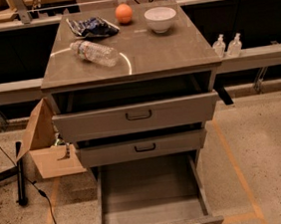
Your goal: Close bottom drawer
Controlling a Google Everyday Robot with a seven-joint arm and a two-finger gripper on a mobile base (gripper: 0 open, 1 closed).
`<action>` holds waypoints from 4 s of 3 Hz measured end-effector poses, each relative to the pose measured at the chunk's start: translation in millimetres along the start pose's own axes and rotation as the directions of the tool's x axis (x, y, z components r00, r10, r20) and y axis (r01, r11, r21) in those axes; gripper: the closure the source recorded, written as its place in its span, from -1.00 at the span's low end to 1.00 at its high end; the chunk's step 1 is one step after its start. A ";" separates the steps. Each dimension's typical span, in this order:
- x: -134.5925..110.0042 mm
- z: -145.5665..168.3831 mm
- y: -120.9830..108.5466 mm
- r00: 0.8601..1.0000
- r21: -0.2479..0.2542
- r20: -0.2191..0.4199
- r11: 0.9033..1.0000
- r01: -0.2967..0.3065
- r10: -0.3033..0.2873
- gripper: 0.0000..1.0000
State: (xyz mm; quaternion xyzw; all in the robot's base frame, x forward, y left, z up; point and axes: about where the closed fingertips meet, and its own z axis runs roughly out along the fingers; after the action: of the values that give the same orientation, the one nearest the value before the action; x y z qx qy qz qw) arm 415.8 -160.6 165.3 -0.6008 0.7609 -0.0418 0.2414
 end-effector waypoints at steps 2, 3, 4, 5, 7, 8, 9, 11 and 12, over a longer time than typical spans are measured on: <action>-5.5 16.1 -49.1 0.998 0.153 0.022 0.987 0.052 -0.056 1.00; -12.5 29.8 -69.0 0.997 0.195 0.043 0.979 0.057 -0.067 1.00; -22.0 52.9 -89.6 0.994 0.218 0.068 0.973 0.071 -0.088 1.00; -32.6 76.4 -115.1 0.990 0.244 0.080 0.965 0.096 -0.119 1.00; -51.4 115.5 -162.1 0.984 0.295 0.086 0.948 0.123 -0.154 1.00; -33.3 124.1 -186.0 0.987 0.316 0.039 0.939 0.134 -0.154 1.00; -15.6 124.8 -205.0 0.988 0.337 0.001 0.930 0.147 -0.157 1.00; -2.5 113.4 -234.0 0.985 0.390 -0.036 0.905 0.170 -0.170 1.00; -2.0 107.1 -244.2 0.983 0.412 -0.047 0.894 0.178 -0.175 1.00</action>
Offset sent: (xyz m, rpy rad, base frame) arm 0.0837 -0.0095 0.0099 -0.0367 -0.2519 0.0119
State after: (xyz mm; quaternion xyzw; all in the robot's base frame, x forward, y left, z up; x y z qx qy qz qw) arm 679.2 -201.6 158.0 -0.6023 0.6780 -0.2264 0.3553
